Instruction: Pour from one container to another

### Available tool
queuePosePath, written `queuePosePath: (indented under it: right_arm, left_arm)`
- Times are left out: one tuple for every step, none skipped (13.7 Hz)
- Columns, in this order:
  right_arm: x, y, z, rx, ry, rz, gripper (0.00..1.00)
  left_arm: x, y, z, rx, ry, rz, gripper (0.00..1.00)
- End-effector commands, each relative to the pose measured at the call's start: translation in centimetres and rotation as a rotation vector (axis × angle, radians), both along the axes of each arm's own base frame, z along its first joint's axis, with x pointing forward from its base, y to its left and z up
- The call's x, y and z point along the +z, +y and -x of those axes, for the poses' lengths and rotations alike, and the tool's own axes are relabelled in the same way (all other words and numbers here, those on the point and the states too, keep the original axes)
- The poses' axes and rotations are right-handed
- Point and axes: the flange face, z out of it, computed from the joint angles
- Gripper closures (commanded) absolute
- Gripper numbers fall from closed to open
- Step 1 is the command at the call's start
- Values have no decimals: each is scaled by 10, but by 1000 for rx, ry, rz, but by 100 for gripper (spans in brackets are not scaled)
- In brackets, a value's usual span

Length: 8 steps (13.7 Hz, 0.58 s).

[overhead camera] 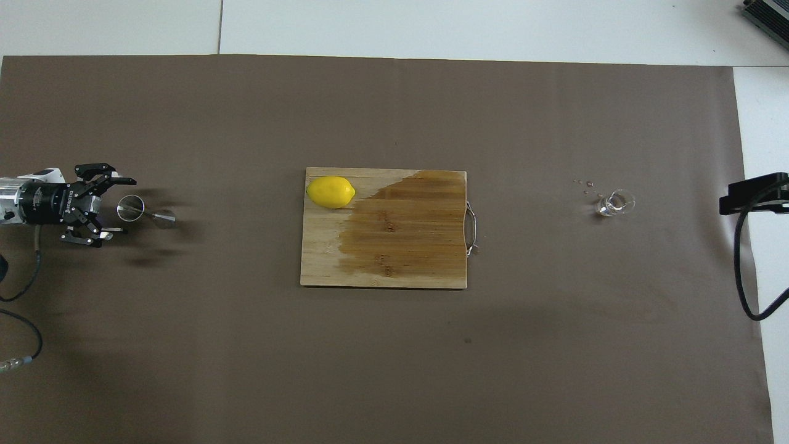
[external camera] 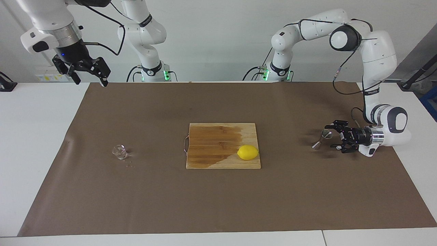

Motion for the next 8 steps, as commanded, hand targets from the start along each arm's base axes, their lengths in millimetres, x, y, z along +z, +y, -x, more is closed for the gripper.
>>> queuePosePath:
  right_arm:
    - [0,1,6,1,-9,5,0]
    - [0,1,6,3,-9,5,0]
    - [0,1,6,3,-9,5,0]
    - [0,1,6,1,-9,5,0]
    - [0,1,6,3,-9,5,0]
    - [0,1,6,1,-9,5,0]
    - [0,1,6,3,-9,5,0]
    - [0,1,6,3,-9,5,0]
  left_arm:
    - [-7,-3,6,8,-5,7,0]
    - [-7,-4,6,8,-3,8,0]
    - [-7,-3,6,8,-5,8,0]
    - [-6,-2,6,9,-5,9,0]
    - [-6,-2,6,9,-5,9,0]
    - [-6,-2,6,14,-7,14,0]
    - [-4,-3,5,23,-12,24,0]
    - [-4,-3,4,25,-19,27,0]
